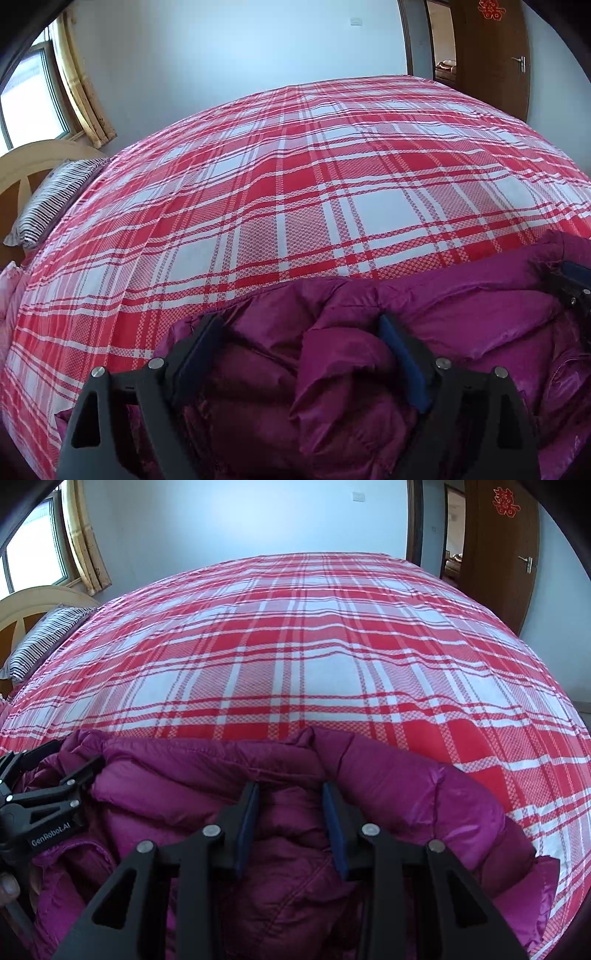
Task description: Fold large clothes
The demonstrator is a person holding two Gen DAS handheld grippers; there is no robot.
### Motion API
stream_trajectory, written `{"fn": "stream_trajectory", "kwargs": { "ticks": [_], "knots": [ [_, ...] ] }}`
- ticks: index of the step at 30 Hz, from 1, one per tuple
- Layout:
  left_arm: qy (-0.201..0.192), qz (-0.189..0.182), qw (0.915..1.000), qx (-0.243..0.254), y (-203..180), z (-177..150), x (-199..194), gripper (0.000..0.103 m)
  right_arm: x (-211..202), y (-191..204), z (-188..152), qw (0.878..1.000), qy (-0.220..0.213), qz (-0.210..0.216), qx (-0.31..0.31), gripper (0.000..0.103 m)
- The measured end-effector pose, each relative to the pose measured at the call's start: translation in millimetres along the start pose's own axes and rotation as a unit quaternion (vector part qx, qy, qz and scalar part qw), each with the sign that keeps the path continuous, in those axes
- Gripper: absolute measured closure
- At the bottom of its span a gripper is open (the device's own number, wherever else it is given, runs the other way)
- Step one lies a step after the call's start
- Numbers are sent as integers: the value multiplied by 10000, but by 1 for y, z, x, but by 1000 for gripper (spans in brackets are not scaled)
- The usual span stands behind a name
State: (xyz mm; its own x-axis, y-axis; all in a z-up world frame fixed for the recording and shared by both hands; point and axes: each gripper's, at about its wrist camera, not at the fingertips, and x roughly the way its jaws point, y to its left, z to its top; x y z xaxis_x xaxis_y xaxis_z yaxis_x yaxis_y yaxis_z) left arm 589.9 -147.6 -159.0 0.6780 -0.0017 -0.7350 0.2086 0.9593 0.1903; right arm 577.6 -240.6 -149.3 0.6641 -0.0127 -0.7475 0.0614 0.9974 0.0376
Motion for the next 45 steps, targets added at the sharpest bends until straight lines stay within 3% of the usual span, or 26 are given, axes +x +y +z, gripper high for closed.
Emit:
{"fn": "stream_trajectory", "kwargs": {
  "ticks": [11, 45],
  "knots": [
    [-80, 211, 9997, 105, -4, -1, 0, 14, 3, 9, -1, 9994, -17, -280, -186, 65],
    [-64, 414, 9989, 217, -9, -1, 2, 11, 5, 14, -1, 9983, -34, -465, -344, 64]
  ]
}}
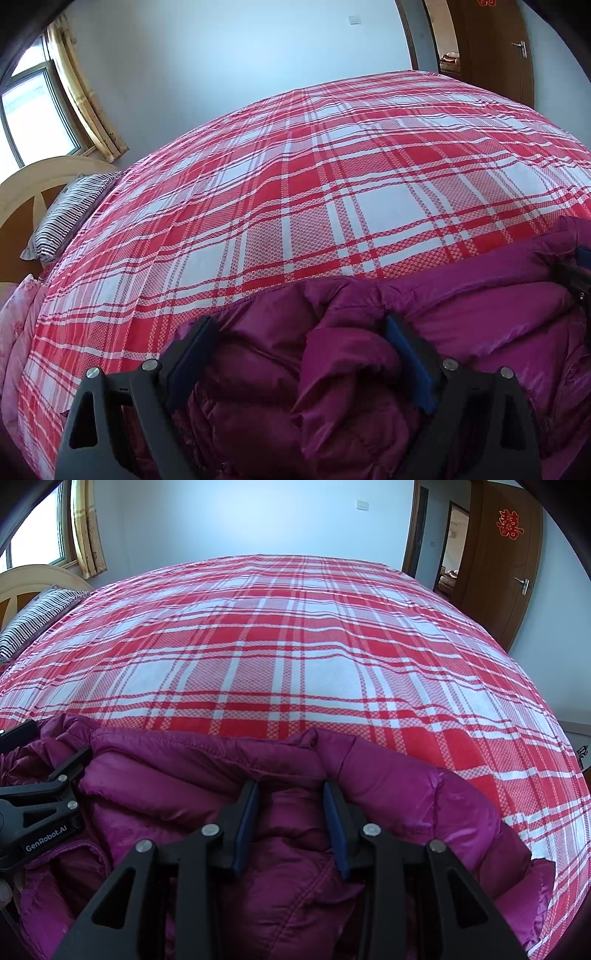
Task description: Fold large clothes
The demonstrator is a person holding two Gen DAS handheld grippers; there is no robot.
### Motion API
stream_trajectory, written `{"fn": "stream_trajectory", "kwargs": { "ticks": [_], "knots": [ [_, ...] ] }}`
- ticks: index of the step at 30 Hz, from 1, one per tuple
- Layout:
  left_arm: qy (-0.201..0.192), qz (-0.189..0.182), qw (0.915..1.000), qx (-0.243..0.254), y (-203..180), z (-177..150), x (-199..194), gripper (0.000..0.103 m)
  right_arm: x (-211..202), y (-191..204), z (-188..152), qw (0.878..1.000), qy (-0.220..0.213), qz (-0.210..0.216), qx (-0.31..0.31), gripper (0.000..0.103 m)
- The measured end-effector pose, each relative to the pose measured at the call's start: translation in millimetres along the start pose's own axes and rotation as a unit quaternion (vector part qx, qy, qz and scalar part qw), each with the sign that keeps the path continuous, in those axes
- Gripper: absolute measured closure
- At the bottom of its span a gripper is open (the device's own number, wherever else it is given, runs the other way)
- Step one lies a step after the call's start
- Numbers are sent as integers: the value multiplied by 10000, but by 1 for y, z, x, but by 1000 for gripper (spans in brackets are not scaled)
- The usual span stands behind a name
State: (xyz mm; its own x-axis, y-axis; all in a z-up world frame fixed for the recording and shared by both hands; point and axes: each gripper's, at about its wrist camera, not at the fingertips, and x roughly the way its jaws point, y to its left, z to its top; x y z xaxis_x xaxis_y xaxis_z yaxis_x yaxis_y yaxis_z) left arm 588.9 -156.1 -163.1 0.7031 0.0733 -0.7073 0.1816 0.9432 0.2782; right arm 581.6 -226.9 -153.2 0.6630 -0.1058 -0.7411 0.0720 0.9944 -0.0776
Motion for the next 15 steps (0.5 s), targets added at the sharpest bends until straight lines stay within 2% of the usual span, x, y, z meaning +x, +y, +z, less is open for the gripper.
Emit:
{"fn": "stream_trajectory", "kwargs": {
  "ticks": [8, 10, 12, 13, 15],
  "knots": [
    [16, 276, 9994, 204, -7, 4, -1, 7, 0, 1, 0, 10000, -1, -41, -32, 63],
    [157, 183, 9995, 225, 0, 12, -8, 7, 0, 2, 2, 10000, 24, -38, -59, 62],
    [144, -77, 9998, -136, 15, 17, -26, 7, -6, -3, 6, 9999, 84, 109, -104, 50],
    [51, -313, 9986, -419, 28, 18, -41, 7, -12, -6, 7, 9998, 121, 80, -143, 36],
    [-177, -653, 9936, -908, 63, 8, -81, 7, -38, -19, 6, 10000, -38, 27, 70, 31]
  ]
}}
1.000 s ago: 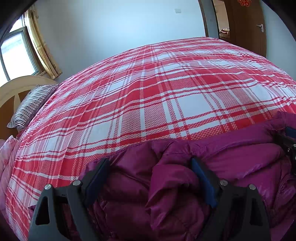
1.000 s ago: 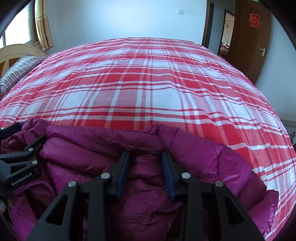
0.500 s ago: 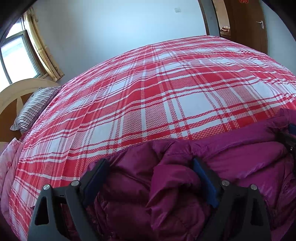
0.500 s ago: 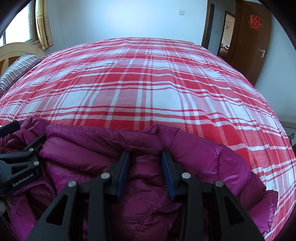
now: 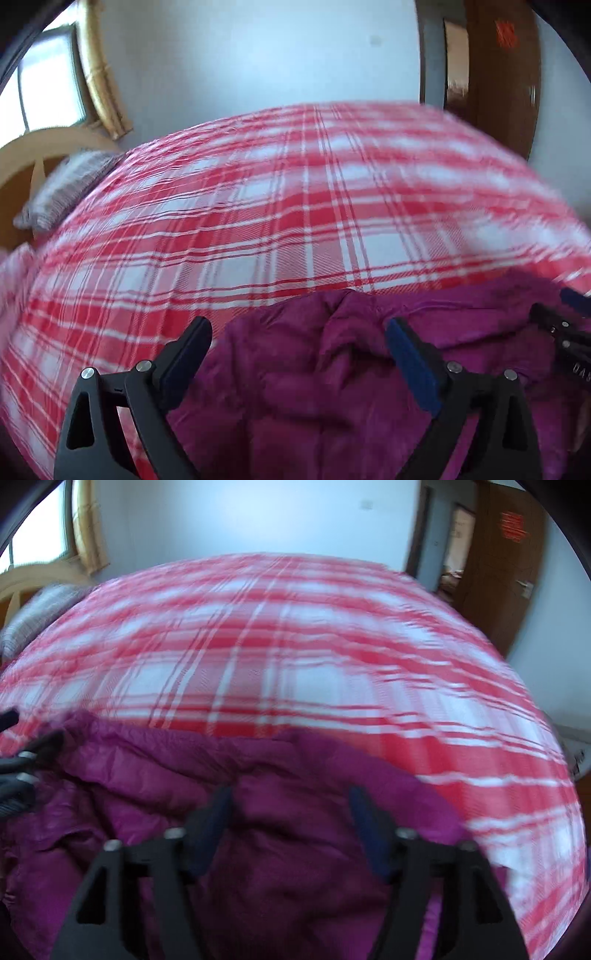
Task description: Fold large clothes
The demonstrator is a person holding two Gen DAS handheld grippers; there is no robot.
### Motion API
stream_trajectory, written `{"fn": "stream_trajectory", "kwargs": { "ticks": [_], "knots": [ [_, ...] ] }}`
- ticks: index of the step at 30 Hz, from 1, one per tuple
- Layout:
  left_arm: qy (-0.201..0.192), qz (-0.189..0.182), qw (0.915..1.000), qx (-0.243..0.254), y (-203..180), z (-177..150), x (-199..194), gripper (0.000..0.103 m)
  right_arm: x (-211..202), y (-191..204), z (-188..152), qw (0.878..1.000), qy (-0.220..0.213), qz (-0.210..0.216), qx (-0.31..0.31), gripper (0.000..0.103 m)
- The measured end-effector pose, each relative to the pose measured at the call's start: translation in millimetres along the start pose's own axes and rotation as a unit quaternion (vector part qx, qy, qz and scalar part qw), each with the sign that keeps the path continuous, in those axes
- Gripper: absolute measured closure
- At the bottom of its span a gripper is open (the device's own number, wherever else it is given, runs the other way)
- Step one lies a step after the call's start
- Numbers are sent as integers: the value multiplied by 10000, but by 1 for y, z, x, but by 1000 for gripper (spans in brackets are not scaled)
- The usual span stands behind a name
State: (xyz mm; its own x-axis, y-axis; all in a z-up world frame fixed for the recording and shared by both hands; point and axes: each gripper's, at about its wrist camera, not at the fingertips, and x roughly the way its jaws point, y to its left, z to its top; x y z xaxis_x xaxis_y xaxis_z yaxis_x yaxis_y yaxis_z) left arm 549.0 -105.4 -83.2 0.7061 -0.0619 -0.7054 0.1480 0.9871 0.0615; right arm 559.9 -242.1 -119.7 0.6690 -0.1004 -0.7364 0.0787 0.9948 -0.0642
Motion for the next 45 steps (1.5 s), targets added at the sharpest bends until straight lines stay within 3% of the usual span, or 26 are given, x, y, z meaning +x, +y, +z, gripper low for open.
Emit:
{"fn": "stream_trajectory", "kwargs": {
  "ticks": [2, 6, 9, 15, 21, 22, 26, 31, 33, 34, 35, 36, 39, 45],
  "knots": [
    [-120, -258, 9995, -166, 23, -16, -35, 7, -39, -21, -8, 9983, -227, 342, 412, 17],
    [-108, -400, 9986, -339, 69, -80, -99, 7, -107, -62, -63, 9913, -7, 882, 975, 14],
    [134, -546, 9978, -364, 98, -149, -142, 7, -142, -78, -117, 9919, 226, 855, 910, 14],
    [389, -587, 9974, -133, 106, -267, -204, 7, -200, -108, -233, 9911, 618, 546, 1047, 14],
    [479, -771, 9959, 15, 94, -333, -230, 7, -238, -118, -322, 9860, 697, 443, 1446, 14],
    [490, -792, 9957, 13, 92, -339, -232, 7, -242, -118, -333, 9849, 690, 461, 1521, 15],
    [686, -1129, 9912, -4, 88, -350, -228, 10, -253, -111, -369, 9829, 792, 730, 1492, 37],
    [761, -1054, 9911, 279, 78, -362, -229, 24, -246, -105, -382, 9802, 790, 940, 1551, 45],
    [731, -1072, 9910, 329, 77, -368, -233, 46, -243, -99, -382, 9813, 801, 937, 1479, 54],
    [708, -1063, 9912, 342, 78, -370, -235, 56, -245, -97, -381, 9827, 788, 936, 1392, 67],
    [696, -1128, 9905, 376, 78, -371, -237, 78, -245, -95, -381, 9828, 767, 986, 1362, 82],
    [713, -1221, 9893, 369, 79, -369, -237, 94, -247, -94, -381, 9810, 761, 1150, 1367, 86],
    [662, -1532, 9859, 117, 87, -359, -248, 98, -253, -95, -378, 9754, 726, 1484, 1461, 93],
    [-92, -1941, 9808, -143, 106, -323, -307, 99, -297, -102, -353, 9658, 96, 2030, 1610, 94]
  ]
}}
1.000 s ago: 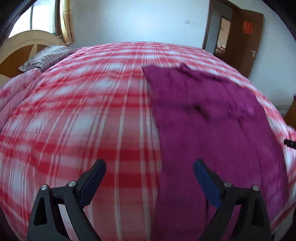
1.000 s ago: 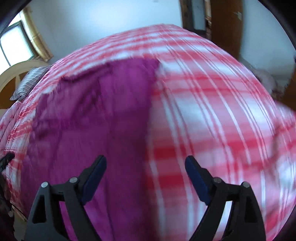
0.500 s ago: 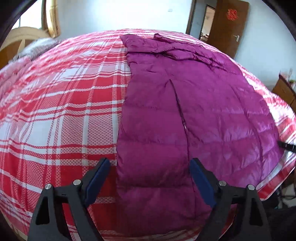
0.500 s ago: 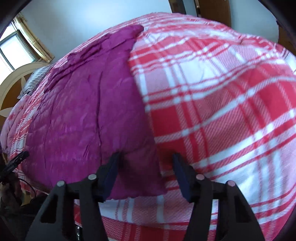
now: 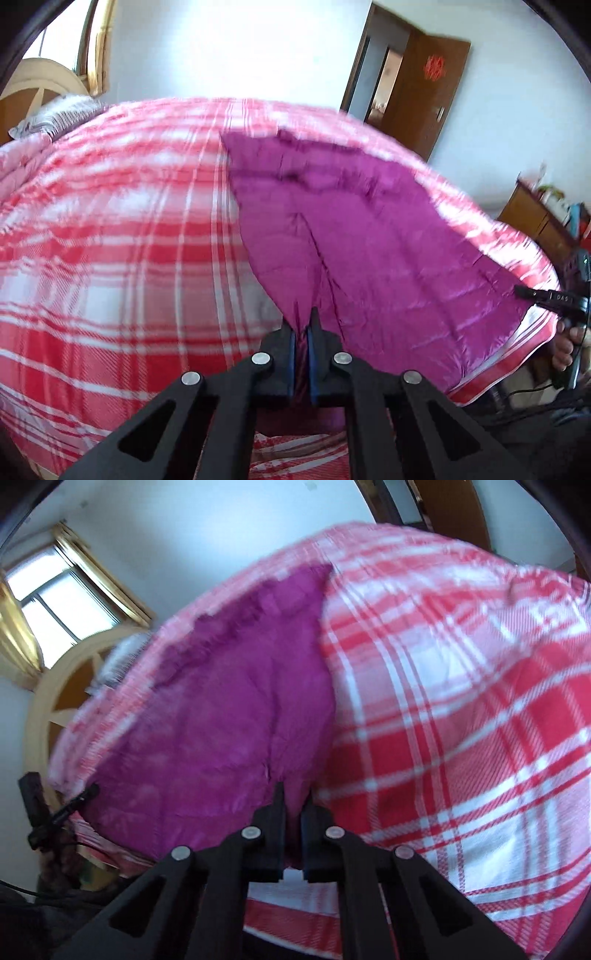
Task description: Fold large clothes
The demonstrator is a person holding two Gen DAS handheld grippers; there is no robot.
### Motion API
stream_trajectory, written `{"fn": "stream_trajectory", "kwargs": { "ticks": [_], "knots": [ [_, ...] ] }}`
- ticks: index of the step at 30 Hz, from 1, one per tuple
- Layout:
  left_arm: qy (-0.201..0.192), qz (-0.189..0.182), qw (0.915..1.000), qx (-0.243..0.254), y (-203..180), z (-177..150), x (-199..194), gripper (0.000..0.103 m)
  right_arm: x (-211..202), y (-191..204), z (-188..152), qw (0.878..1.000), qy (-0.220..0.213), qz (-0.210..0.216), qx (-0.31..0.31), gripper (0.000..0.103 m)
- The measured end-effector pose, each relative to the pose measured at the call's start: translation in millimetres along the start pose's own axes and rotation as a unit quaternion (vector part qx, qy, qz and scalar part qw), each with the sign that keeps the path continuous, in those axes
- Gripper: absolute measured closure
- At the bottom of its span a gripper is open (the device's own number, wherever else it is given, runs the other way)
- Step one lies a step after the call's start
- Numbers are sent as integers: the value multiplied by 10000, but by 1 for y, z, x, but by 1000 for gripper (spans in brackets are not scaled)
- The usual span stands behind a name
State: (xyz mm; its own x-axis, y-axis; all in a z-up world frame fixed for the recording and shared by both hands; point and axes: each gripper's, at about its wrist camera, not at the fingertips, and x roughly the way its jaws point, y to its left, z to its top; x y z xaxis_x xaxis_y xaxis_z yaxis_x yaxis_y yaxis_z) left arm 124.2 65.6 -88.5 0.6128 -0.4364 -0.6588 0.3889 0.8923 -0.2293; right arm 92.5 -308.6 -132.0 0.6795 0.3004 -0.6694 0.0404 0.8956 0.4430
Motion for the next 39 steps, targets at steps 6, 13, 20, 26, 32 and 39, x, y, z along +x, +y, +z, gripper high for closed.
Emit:
{"fn": "stream_trajectory", "kwargs": {
  "ticks": [6, 13, 20, 26, 32, 39],
  "knots": [
    [-498, -311, 9982, 114, -12, 21, -52, 99, -46, 21, 13, 9977, -366, 552, -125, 95],
    [-950, -623, 9935, 60, -13, 43, -99, 99, -102, 31, 28, 9889, -931, 1160, -44, 95],
    [-797, -564, 9950, -189, 19, 89, -51, 99, -94, 37, 81, 9843, -1243, 1256, -19, 95],
    [-513, -443, 9974, -233, 39, 153, 25, 99, -46, 34, 148, 9861, -1230, 1107, 160, 95],
    [-172, -31, 9998, -82, 45, 193, 103, 99, 6, 20, 200, 9894, -1177, 736, 427, 95],
    [452, 246, 9975, -494, 70, 213, 173, 93, 70, -2, 240, 9936, -792, 367, 719, 95]
  ]
}}
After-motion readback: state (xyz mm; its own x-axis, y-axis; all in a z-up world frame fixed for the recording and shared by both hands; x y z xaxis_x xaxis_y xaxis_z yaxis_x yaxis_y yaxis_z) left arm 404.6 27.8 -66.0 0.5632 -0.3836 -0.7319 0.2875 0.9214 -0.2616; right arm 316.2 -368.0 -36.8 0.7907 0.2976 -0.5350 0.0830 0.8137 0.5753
